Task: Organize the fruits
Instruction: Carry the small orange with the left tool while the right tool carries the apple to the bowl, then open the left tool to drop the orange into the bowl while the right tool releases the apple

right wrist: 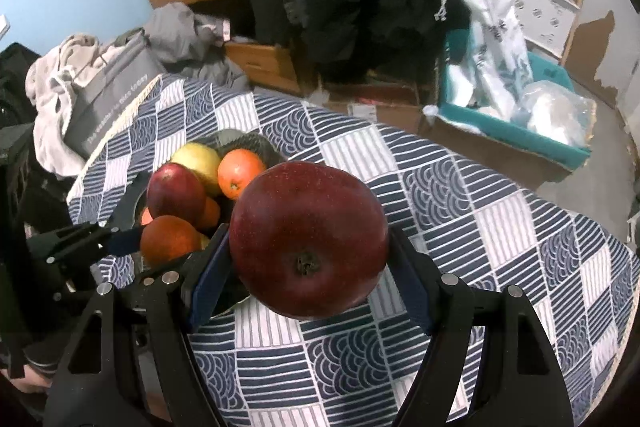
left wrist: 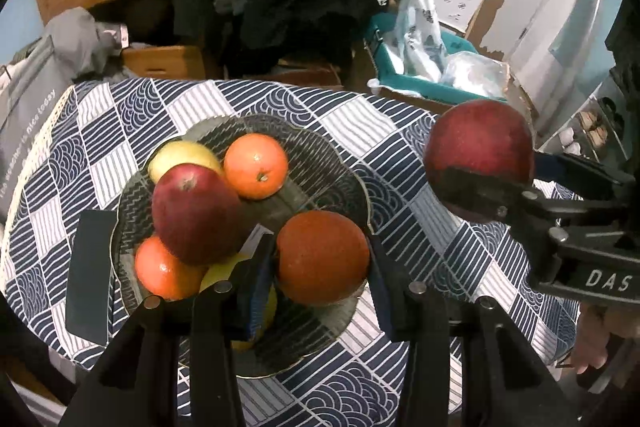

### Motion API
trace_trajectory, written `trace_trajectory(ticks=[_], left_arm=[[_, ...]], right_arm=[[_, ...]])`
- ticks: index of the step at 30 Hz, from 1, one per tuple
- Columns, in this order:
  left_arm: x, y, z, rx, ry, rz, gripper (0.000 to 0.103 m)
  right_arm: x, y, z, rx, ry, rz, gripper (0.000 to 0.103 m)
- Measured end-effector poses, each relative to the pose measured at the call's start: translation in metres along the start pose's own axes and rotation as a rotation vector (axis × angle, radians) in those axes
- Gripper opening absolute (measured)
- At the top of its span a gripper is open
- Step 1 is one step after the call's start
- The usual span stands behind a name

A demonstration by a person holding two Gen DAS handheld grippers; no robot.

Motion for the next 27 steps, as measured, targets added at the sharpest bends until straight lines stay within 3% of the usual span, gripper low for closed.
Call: trace_trajectory(ticks=[7, 14, 27], left_arm=[[0.003, 0.003, 0.011, -0.023, -0.01, 0.018, 0.046], [-0.008, 0.001, 0.017, -0.028, -0.027, -0.001, 0.063], [-0.022, 0.011, 0.038, -0.046, -0.097, 0.027, 0.063]], right_arm=[[0.02, 0.002, 0.011, -0.01, -0.022, 0.045, 0.076], [0.033, -0.001, 0.019, -0.013, -0.051, 0.072, 0.076], [0.058, 0.003, 0.04, -0.037, -0.095, 0.146, 0.076]])
Point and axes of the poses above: each gripper's, at about its wrist camera, not at the fingertips, and x roughly the way its jaws point, z to its left, y to its underside, the point moved 1 cm from there along x, roughly the way its jaws point, and after that the axes turned 13 degrees about y, right-handed, at the moved point
